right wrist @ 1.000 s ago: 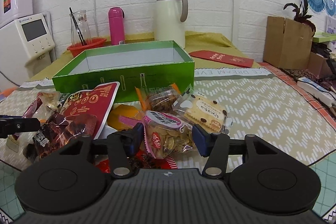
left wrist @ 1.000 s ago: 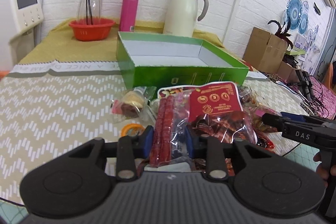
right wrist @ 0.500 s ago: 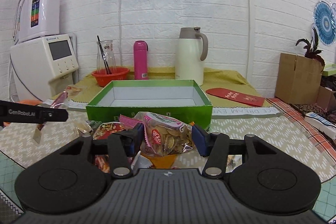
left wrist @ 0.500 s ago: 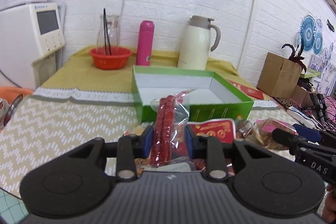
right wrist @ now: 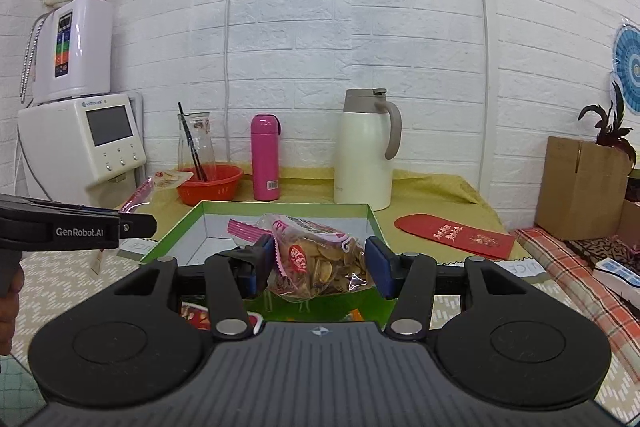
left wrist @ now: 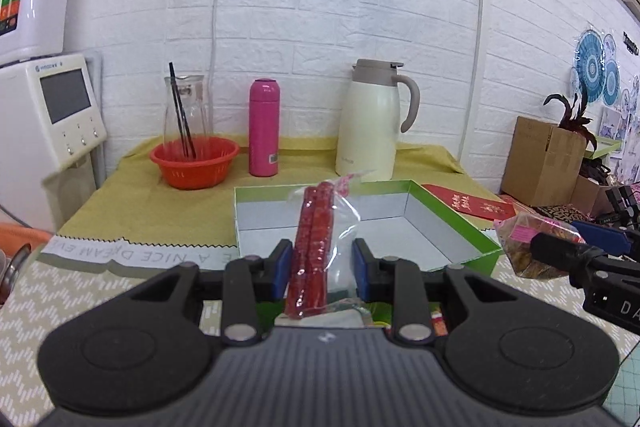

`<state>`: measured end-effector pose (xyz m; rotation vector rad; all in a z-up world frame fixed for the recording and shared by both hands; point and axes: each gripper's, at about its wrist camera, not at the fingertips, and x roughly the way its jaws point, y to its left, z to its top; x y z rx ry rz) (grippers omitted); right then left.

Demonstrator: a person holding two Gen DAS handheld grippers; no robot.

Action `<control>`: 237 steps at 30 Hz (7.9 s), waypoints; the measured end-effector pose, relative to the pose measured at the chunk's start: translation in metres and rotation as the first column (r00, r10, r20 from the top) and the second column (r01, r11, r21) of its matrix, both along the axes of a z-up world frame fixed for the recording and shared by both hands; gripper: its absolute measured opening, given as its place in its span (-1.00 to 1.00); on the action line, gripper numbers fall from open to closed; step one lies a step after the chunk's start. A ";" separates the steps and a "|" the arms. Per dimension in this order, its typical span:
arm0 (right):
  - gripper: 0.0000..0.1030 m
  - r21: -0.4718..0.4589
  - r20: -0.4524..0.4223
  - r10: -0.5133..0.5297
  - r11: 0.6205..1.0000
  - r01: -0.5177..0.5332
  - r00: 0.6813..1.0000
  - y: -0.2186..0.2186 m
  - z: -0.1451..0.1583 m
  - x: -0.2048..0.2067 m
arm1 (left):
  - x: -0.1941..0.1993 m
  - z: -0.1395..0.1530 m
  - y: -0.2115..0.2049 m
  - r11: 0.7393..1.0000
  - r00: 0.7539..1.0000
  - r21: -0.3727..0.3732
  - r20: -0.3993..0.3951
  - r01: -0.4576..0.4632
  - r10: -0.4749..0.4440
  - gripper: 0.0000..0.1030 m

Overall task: Organize snacks
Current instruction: 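Grasp red sausage sticks with left gripper while right grasps a cookie pack, drop both into box, then grasp the clear pastry bag with the left gripper while right grasps the cracker pack, then carry both packs over the green box and open both grippers to drop them, then grasp the dark jerky bag with the left gripper while right grasps a red snack pack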

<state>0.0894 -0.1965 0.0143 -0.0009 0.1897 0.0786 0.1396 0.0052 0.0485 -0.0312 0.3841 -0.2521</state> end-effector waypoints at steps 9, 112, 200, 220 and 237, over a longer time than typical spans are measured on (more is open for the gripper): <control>0.65 0.019 -0.065 0.012 1.000 -0.010 0.998 0.008 -0.007 0.092 | 0.079 -0.026 -0.009 1.000 0.998 0.018 -0.056 0.024 -0.023 -0.44; 0.99 0.105 -0.087 0.075 0.992 -0.066 0.993 0.014 -0.014 -0.009 | -0.035 -0.006 0.004 0.995 0.995 0.022 0.009 -0.101 0.101 -0.03; 0.42 0.315 -0.173 0.465 0.861 -0.398 0.868 -0.026 -0.064 -0.015 | -0.091 -0.083 0.075 0.999 0.980 -0.032 -0.198 0.025 -0.031 0.40; 0.54 0.145 -0.225 0.553 0.833 -0.534 0.802 0.003 -0.067 0.005 | -0.077 -0.097 0.065 0.991 0.959 -0.089 -0.259 0.096 -0.116 0.44; -0.72 0.445 -0.180 0.624 0.741 -0.503 0.760 -0.034 -0.072 0.007 | -0.076 -0.094 0.082 0.983 0.957 -0.180 -0.275 0.046 -0.095 -0.78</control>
